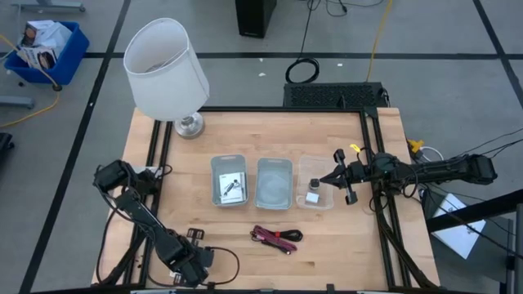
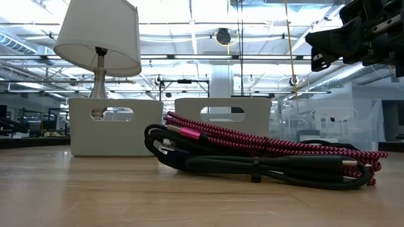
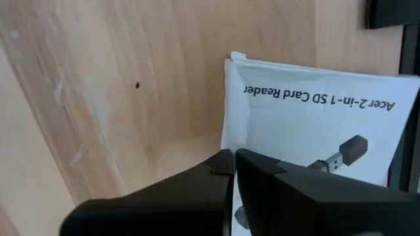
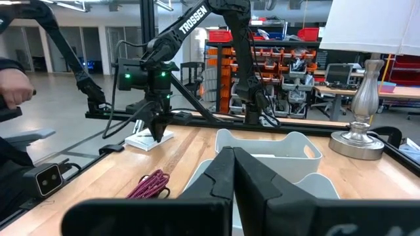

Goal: Pick and place items into bin
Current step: Put the card reader box into the left gray bin

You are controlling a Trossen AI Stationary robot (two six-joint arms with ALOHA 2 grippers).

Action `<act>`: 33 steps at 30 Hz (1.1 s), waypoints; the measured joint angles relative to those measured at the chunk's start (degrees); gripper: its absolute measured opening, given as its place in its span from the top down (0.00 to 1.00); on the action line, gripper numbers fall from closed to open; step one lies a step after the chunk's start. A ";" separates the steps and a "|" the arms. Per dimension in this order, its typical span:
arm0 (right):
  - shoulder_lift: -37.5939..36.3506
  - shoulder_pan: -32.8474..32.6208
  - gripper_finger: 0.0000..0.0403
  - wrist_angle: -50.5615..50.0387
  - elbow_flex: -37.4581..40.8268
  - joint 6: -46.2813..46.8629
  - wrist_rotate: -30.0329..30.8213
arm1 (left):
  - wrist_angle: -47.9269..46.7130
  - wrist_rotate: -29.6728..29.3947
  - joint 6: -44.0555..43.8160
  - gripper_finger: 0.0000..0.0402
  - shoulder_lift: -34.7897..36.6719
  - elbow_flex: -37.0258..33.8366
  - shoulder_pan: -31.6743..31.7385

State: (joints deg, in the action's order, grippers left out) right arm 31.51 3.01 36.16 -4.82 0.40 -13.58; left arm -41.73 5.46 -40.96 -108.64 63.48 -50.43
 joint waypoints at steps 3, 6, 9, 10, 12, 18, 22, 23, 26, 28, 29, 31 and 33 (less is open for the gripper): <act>0.01 0.00 1.00 0.01 0.00 0.01 0.00 | -0.88 -1.70 2.27 0.98 0.40 0.59 -0.12; 0.02 0.00 1.00 0.00 0.00 0.00 0.00 | -4.55 -4.94 3.50 0.99 2.39 1.93 0.29; 0.00 0.00 1.00 0.02 0.00 0.02 0.00 | -11.50 -12.66 4.82 0.99 5.57 3.89 1.27; 0.02 0.00 1.00 0.02 0.00 0.12 0.00 | -13.42 -15.00 5.26 0.99 6.81 4.94 1.80; 0.01 0.00 1.00 0.04 0.00 0.35 0.00 | -15.77 -19.59 6.20 0.99 9.14 7.14 2.59; 0.00 0.00 1.00 0.07 0.00 0.41 0.02 | -22.96 -32.99 13.23 1.00 14.10 12.47 7.27; 0.02 0.00 1.00 0.26 0.00 0.42 0.02 | -26.48 -39.99 19.69 1.00 14.75 15.87 12.99; 0.02 0.00 1.00 0.31 0.00 0.42 0.02 | -26.91 -40.67 21.95 1.00 14.75 16.59 14.52; 0.02 0.00 1.00 0.31 0.00 0.42 0.02 | -28.53 -43.24 30.00 1.00 14.86 17.83 19.19; 0.02 0.00 1.00 0.28 0.00 0.42 0.02 | -29.66 -45.05 36.60 1.00 14.84 18.01 22.64; 0.02 0.00 1.00 0.28 0.00 0.42 0.01 | -29.44 -45.87 40.89 1.00 14.84 18.08 24.32; 0.02 0.00 1.00 0.28 0.00 0.44 0.01 | -29.06 -46.29 50.94 1.00 14.86 18.19 27.43; 0.02 0.00 1.00 0.25 0.00 0.65 0.01 | -29.27 -46.29 61.63 1.00 14.86 18.17 29.84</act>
State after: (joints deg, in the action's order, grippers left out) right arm 31.53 3.01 36.41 -4.82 1.05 -13.57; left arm -71.00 -40.83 20.67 -93.78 81.65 -20.59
